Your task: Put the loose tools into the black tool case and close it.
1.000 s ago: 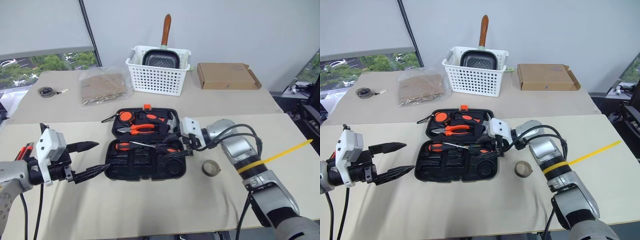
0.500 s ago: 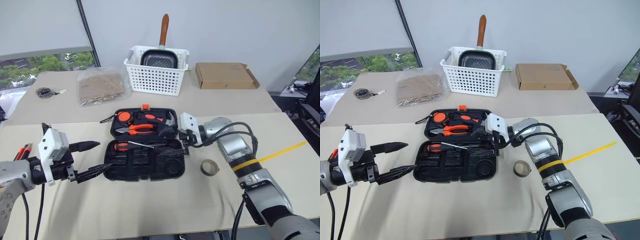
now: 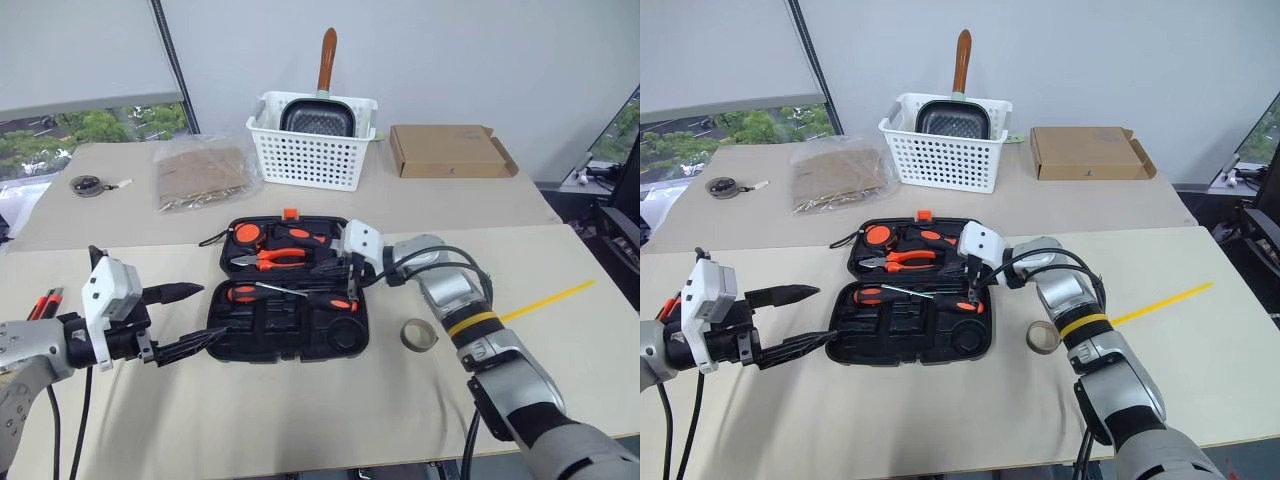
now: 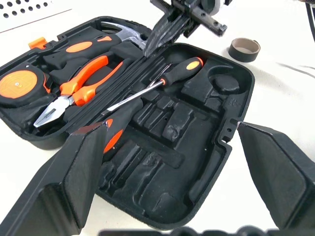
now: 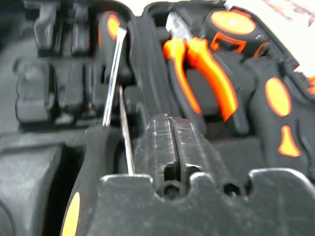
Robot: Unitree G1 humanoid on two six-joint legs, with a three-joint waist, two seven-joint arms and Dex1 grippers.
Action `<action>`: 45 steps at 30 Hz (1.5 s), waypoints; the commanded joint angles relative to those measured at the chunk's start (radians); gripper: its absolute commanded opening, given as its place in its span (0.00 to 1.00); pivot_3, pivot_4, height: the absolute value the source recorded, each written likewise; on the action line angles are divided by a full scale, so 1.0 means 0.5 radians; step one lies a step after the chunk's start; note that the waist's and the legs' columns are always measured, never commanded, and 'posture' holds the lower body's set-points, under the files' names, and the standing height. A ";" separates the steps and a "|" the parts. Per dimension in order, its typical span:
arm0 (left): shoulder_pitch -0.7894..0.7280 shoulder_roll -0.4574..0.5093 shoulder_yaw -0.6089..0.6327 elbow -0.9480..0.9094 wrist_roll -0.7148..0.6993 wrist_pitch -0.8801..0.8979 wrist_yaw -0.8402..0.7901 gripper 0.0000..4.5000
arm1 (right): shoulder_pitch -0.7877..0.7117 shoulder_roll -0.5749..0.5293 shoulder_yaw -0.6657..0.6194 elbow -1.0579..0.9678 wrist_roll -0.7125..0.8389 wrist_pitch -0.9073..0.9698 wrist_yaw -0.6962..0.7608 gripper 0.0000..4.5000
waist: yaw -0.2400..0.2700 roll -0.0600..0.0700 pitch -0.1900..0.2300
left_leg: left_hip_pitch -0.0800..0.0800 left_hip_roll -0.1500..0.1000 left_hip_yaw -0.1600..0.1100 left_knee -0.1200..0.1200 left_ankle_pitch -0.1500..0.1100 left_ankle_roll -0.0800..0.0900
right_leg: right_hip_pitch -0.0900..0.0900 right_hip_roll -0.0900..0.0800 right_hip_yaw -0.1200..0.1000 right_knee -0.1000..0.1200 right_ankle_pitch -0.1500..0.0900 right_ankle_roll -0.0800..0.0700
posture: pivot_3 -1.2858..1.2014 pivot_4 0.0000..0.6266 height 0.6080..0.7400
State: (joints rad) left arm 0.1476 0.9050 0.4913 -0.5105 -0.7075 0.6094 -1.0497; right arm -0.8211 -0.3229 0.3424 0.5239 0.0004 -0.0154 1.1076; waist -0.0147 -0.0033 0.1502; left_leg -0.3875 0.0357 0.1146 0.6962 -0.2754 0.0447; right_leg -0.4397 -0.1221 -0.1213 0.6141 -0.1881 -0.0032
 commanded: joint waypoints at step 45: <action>-0.010 0.035 -0.029 0.046 0.015 -0.078 -0.057 1.00 | 0.256 0.043 -0.113 -0.489 0.357 0.120 0.239 0.01 | 0.004 0.000 0.000 | 0.002 0.002 -0.001 -0.001 0.002 -0.003 | 0.000 0.001 0.000 0.001 -0.001 0.000 | 0.52 0.24 0.70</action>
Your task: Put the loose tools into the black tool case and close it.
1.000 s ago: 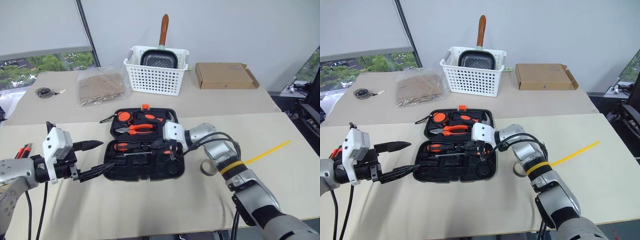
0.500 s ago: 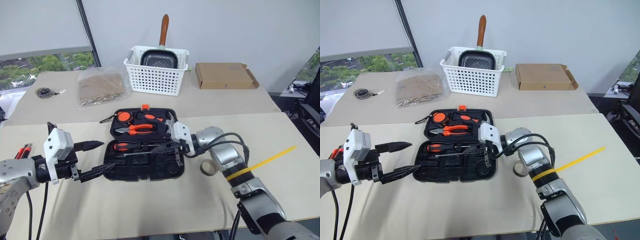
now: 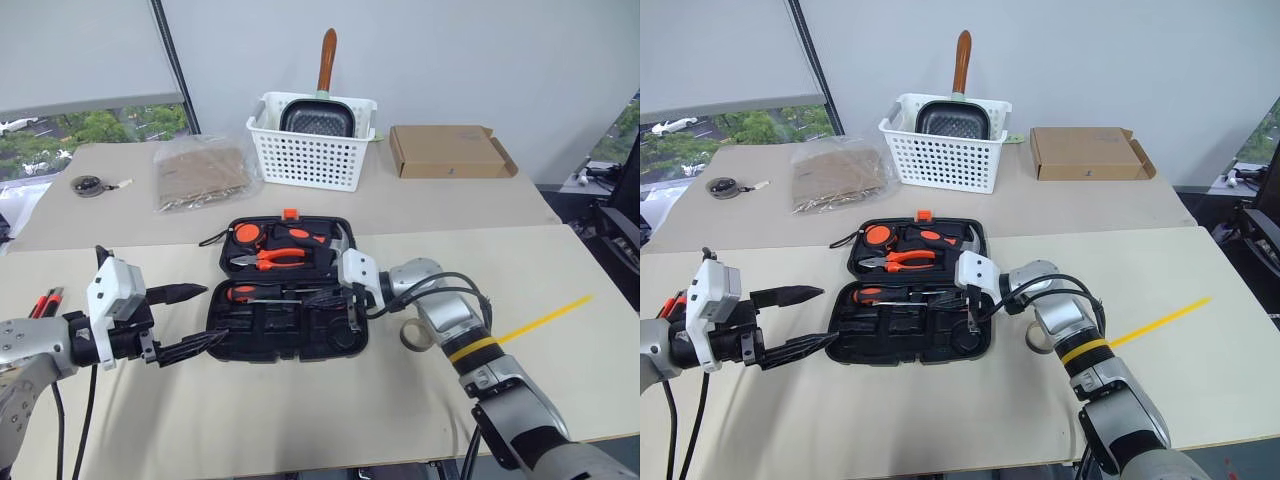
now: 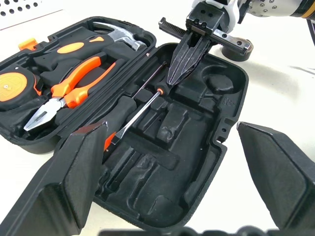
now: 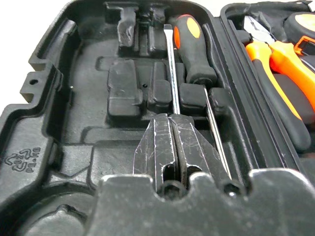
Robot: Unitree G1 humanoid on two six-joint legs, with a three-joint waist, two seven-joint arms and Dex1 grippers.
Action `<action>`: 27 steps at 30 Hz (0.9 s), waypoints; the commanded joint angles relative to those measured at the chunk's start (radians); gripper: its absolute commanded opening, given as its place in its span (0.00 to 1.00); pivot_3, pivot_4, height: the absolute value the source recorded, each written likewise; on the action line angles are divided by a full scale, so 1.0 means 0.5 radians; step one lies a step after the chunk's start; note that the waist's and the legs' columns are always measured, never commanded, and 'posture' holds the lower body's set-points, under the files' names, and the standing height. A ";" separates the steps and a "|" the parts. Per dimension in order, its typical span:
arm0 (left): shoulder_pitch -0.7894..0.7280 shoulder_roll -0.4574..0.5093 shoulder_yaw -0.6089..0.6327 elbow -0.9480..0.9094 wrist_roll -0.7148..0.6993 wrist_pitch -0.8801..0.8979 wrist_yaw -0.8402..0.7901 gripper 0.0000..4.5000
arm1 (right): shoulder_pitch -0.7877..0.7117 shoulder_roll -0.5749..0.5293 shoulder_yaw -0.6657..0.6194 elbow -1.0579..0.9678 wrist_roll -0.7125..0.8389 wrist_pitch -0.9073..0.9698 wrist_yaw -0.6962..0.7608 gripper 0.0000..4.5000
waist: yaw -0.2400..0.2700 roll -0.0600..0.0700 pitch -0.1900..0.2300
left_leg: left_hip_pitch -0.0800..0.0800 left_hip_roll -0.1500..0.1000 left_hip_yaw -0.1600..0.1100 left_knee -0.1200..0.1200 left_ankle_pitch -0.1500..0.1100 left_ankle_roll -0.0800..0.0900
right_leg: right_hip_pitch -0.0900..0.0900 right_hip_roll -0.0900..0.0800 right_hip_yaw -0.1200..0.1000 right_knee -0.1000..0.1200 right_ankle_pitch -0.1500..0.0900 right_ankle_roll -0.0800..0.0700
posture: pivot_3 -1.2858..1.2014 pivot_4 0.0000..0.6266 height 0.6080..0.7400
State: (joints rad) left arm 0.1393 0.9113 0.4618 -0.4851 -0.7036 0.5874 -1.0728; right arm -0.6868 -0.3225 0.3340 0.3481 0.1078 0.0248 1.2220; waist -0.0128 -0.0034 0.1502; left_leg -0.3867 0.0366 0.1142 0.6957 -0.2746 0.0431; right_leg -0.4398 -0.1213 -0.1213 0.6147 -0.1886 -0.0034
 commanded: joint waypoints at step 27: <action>0.201 -0.279 0.266 0.154 0.313 -0.248 0.459 1.00 | -0.067 0.086 -0.309 -0.342 0.527 0.361 0.106 0.01 | -0.001 -0.001 0.000 | 0.000 0.004 0.000 -0.003 0.000 0.000 | 0.000 0.003 -0.001 -0.002 0.002 -0.005 | 0.52 0.24 0.70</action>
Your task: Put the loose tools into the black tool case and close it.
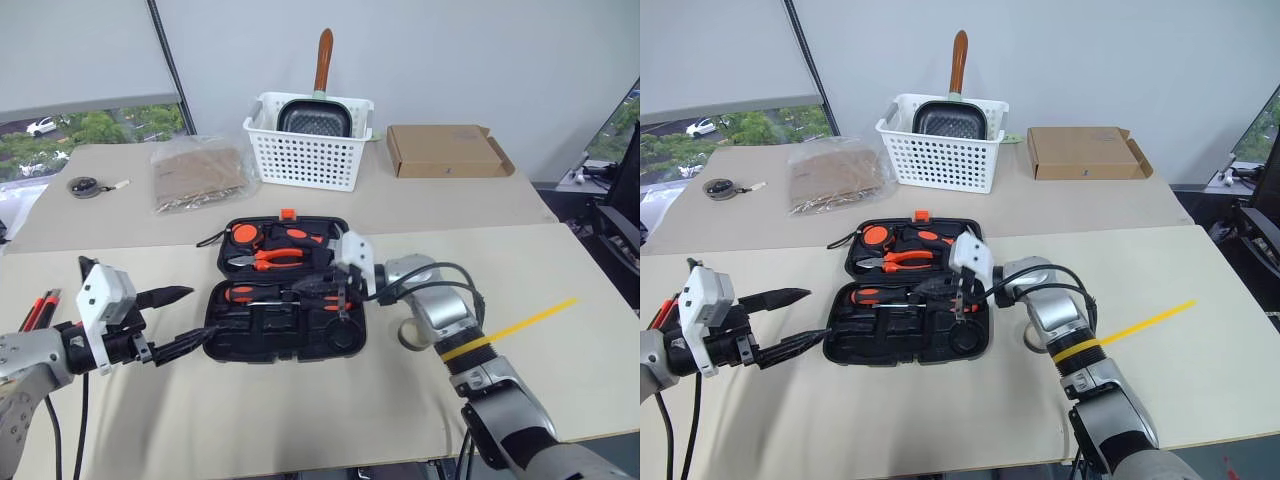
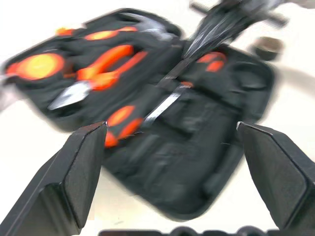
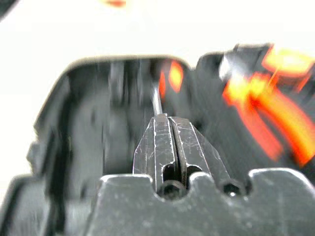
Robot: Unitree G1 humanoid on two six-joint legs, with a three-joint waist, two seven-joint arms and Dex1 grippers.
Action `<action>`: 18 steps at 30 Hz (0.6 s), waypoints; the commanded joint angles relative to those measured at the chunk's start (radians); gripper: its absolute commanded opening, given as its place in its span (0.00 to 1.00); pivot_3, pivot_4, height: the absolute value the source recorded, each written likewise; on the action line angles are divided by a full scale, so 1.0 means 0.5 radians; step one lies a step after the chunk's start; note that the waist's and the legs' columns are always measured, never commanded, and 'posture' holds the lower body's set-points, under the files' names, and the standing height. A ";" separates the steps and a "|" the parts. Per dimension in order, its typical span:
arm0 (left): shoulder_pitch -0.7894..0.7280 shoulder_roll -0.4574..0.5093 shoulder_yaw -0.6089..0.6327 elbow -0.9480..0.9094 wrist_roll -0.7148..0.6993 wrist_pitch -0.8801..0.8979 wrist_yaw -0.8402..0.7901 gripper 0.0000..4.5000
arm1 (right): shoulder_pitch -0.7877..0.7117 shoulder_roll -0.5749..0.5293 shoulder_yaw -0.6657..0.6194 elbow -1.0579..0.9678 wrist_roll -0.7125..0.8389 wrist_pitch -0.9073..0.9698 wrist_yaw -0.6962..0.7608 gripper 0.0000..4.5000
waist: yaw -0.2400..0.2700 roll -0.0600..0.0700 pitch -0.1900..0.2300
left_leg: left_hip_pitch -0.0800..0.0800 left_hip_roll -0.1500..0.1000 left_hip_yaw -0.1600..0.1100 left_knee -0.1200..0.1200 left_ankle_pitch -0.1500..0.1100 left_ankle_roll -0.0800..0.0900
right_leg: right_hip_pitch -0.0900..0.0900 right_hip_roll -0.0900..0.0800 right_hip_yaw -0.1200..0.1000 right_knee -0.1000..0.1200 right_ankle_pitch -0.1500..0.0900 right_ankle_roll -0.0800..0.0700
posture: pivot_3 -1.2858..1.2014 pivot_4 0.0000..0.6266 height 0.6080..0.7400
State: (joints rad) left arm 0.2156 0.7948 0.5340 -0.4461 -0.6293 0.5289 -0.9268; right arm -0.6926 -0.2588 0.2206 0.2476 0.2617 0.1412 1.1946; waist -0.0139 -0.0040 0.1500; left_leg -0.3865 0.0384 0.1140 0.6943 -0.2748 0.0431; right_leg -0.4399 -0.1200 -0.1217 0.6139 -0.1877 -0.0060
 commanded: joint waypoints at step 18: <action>-0.134 0.155 0.278 1.480 0.461 -0.765 0.021 1.00 | 0.041 -0.282 -0.116 -0.451 0.382 0.299 0.300 0.99 | 0.014 -0.001 0.000 | -0.001 0.003 0.001 0.000 -0.018 0.004 | -0.004 -0.003 -0.006 -0.001 -0.001 -0.003 | 0.52 0.24 0.70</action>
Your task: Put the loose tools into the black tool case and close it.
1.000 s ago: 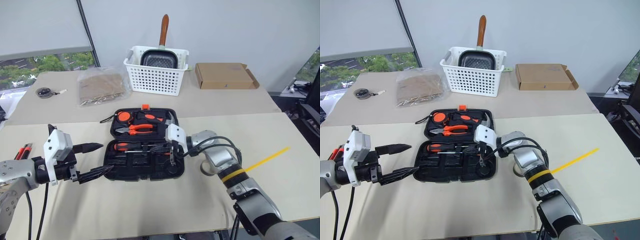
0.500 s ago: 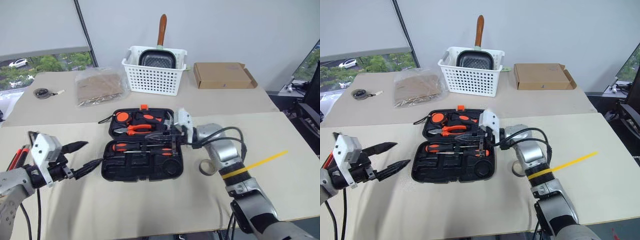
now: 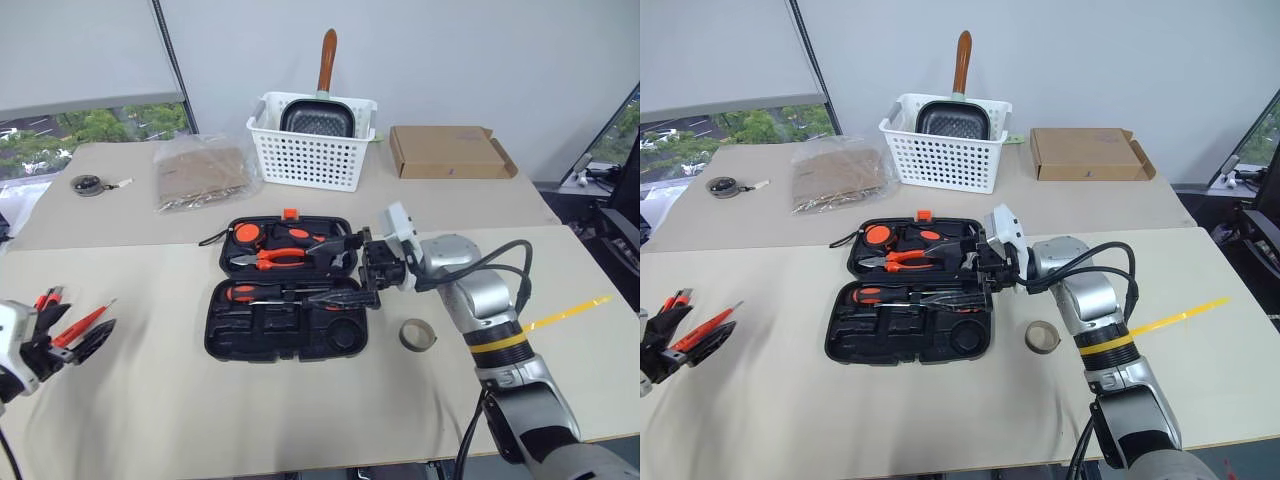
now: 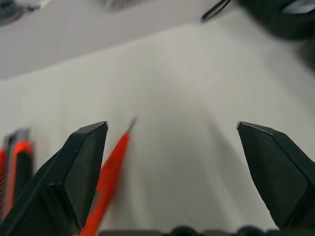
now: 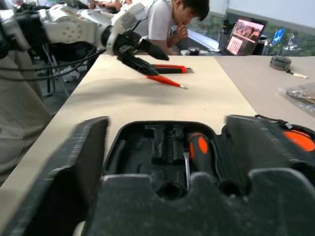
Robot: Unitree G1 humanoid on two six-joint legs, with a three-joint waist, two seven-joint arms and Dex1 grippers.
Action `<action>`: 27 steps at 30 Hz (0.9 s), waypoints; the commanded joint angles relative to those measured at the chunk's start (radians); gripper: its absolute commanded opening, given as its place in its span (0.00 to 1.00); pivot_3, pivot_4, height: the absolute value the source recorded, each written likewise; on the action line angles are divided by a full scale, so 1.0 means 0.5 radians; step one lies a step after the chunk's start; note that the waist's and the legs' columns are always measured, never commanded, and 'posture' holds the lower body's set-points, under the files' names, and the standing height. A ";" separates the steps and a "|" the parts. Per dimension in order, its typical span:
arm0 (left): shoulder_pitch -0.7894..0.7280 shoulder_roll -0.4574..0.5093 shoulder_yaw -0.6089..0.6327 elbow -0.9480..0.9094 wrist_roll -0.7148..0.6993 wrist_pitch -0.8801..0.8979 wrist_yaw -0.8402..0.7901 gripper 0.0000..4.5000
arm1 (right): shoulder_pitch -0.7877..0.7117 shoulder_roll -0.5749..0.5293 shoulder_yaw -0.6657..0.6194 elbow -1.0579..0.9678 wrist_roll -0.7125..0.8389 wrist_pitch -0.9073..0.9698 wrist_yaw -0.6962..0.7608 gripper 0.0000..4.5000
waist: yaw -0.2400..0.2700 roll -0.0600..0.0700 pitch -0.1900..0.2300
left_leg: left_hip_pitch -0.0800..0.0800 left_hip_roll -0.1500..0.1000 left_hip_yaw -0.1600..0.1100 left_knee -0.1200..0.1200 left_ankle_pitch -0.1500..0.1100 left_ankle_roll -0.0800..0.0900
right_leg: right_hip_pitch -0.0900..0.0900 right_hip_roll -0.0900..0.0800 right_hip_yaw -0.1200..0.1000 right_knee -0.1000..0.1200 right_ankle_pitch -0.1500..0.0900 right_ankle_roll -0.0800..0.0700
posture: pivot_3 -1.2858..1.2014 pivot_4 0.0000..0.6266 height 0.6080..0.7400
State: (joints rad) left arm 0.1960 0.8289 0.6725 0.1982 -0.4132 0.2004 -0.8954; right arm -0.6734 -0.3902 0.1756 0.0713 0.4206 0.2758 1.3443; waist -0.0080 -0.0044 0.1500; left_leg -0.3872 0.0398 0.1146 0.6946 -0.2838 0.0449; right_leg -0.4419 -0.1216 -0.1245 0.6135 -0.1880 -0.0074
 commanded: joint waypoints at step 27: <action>-0.503 0.249 -0.321 0.929 0.075 0.078 -0.319 0.12 | 0.023 -0.084 -0.081 -0.196 0.196 0.095 -0.006 1.00 | -0.008 -0.005 -0.001 | -0.001 0.001 0.004 0.000 0.002 -0.004 | -0.002 -0.002 -0.001 0.001 0.007 -0.011 | 0.52 0.24 0.70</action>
State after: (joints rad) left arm -0.0741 0.9482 0.4957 0.6931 -0.3610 0.2242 -1.0537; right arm -0.6550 -0.4278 0.1651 0.0021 0.4937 0.3374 1.3403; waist -0.0119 -0.0071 0.1492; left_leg -0.3877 0.0404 0.1167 0.6945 -0.2826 0.0425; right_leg -0.4429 -0.1230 -0.1250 0.6142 -0.1845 -0.0128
